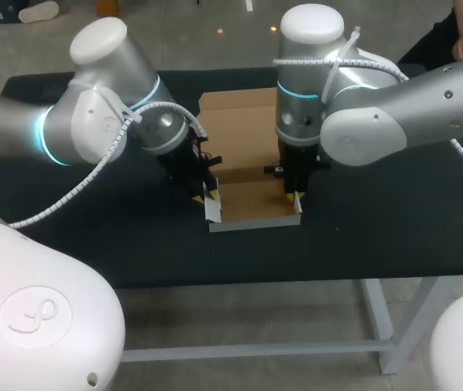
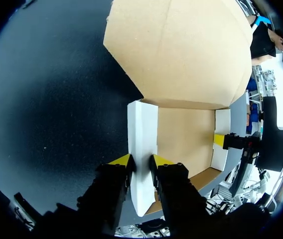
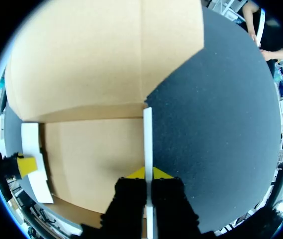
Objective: Assemble the packaging by folding the flat box into shape, placing the metal phone stand inside, and closing the box properly
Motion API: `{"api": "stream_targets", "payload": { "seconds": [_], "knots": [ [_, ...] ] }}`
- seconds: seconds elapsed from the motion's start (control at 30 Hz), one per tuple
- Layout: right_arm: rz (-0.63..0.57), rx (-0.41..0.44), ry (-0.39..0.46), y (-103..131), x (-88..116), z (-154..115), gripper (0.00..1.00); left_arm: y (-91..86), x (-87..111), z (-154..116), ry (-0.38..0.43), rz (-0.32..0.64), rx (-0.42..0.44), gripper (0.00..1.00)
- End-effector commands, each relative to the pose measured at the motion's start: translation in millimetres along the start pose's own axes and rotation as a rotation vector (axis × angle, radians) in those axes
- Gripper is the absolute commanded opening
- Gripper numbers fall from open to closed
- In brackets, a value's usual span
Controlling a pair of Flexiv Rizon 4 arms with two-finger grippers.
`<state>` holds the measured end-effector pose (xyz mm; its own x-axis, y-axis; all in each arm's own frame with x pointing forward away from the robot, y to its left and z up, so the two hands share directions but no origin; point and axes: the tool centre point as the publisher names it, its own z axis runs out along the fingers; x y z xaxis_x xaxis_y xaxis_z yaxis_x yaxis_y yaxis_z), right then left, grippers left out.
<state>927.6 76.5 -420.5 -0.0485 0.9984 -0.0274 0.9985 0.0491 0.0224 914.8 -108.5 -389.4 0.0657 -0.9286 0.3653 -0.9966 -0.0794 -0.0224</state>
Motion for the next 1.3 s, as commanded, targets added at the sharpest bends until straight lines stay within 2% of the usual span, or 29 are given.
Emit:
{"api": "stream_targets", "payload": {
  "seconds": [0.03,0.33,0.53,0.77,0.93,1.3],
  "knots": [
    [-0.001,0.005,-0.002,0.4,1.5,0.0,0.0,1.2,4.2,4.4,-0.107,-0.002,-0.001,0.27],
    [-0.001,0.005,-0.002,0.4,1.5,0.0,0.0,2.5,4.4,5.7,-0.159,0.0,0.003,0.26],
    [-0.001,0.005,-0.002,0.4,1.5,0.0,0.0,3.3,3.3,8.5,-0.227,-0.005,0.004,0.26],
    [-0.001,0.005,-0.002,0.4,1.5,0.0,0.0,5.1,-0.7,10.3,-0.249,0.002,0.015,0.24],
    [-0.001,0.005,-0.002,0.4,1.5,0.0,0.0,5.6,-1.7,10.4,-0.25,0.014,0.029,0.18],
    [-0.001,0.005,-0.002,0.4,1.5,0.0,0.0,4.5,-7.3,15.1,-0.277,0.03,0.008,0.17]
  ]
}}
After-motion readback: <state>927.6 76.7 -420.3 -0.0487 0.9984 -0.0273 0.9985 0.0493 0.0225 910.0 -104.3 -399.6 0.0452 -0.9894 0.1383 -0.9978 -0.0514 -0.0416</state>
